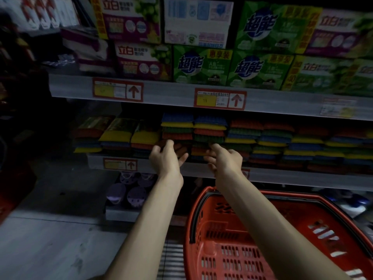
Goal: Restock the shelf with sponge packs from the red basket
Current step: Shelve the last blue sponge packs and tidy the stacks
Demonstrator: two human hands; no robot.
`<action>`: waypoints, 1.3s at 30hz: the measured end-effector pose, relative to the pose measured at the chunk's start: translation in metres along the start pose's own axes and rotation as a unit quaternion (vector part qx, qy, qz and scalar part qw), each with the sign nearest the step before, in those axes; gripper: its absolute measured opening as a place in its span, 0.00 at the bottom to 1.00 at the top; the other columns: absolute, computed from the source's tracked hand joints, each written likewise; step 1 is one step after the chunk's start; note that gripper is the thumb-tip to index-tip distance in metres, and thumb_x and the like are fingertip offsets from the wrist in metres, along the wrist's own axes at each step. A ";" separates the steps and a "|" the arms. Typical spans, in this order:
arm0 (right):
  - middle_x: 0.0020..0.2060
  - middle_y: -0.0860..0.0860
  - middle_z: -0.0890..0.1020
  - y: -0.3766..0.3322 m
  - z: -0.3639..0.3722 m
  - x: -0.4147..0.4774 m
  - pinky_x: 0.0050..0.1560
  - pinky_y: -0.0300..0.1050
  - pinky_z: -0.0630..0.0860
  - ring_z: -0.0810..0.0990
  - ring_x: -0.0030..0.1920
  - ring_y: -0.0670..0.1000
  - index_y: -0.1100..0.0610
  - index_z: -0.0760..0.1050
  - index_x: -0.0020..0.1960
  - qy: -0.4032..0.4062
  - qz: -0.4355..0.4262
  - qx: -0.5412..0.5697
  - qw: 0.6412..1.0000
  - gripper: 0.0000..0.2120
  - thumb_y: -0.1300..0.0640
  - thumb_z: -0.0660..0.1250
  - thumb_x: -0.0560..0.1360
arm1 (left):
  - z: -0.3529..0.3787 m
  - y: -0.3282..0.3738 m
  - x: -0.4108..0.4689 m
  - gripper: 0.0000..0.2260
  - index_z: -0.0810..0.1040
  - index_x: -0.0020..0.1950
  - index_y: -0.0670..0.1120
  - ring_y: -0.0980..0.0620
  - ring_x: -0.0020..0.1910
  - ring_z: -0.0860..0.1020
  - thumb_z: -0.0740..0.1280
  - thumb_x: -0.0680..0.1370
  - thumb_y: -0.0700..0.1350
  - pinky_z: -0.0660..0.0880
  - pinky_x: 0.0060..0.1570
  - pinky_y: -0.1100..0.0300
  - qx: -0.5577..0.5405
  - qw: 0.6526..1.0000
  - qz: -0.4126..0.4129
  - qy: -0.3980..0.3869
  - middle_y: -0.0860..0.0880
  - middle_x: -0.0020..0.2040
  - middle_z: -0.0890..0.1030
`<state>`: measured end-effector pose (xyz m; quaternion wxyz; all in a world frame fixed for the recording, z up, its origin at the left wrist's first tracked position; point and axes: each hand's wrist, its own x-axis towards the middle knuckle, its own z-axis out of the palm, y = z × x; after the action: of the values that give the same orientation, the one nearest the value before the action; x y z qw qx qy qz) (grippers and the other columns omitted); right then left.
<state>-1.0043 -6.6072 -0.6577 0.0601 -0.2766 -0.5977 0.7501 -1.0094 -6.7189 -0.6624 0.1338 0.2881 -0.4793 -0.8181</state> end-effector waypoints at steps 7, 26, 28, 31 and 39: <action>0.50 0.59 0.86 -0.002 -0.001 -0.003 0.31 0.40 0.74 0.84 0.35 0.49 0.62 0.63 0.78 0.000 -0.005 -0.019 1.000 0.29 0.58 0.70 0.80 | 0.000 0.006 0.002 0.05 0.73 0.47 0.45 0.39 0.53 0.83 0.64 0.83 0.41 0.79 0.30 0.61 0.000 1.000 -0.024 -0.008 0.39 0.55 0.79; 0.29 0.49 0.77 -0.007 -0.026 -0.016 0.29 0.40 0.70 0.75 0.26 0.46 0.58 0.72 0.54 -0.047 0.001 -0.017 0.999 0.09 0.60 0.72 0.79 | -0.014 0.003 -0.016 0.05 0.80 0.50 0.40 0.46 0.43 0.87 0.71 0.81 0.42 0.85 0.39 0.57 0.091 0.991 0.024 -0.090 0.42 0.46 0.84; 0.29 0.48 0.77 -0.008 -0.032 -0.019 0.27 0.38 0.69 0.73 0.25 0.45 0.63 0.79 0.53 -0.063 -0.007 -0.057 0.996 0.07 0.59 0.72 0.79 | -0.018 0.000 -0.022 0.06 0.81 0.54 0.40 0.47 0.45 0.87 0.71 0.81 0.43 0.84 0.42 0.57 0.109 0.988 0.026 -0.108 0.43 0.46 0.85; 0.32 0.50 0.78 -0.008 -0.042 -0.025 0.29 0.38 0.70 0.74 0.28 0.45 0.63 0.82 0.55 -0.098 -0.024 -0.097 0.990 0.08 0.59 0.71 0.79 | -0.025 -0.003 -0.034 0.04 0.83 0.54 0.43 0.48 0.47 0.86 0.70 0.81 0.42 0.83 0.47 0.57 0.150 0.979 0.046 -0.132 0.44 0.46 0.86; 0.42 0.50 0.85 -0.018 -0.073 -0.048 0.41 0.41 0.78 0.84 0.40 0.49 0.56 0.83 0.51 -0.115 -0.129 -0.184 0.968 0.09 0.51 0.74 0.77 | -0.047 0.000 -0.075 0.04 0.82 0.54 0.49 0.54 0.50 0.85 0.69 0.82 0.42 0.81 0.54 0.55 0.202 0.952 0.078 -0.215 0.49 0.49 0.86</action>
<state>-0.9330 -6.5595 -0.6346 0.0356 -0.1155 -0.7591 0.6396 -0.9214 -6.7152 -0.6543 0.0305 0.0883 -0.6728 -0.7339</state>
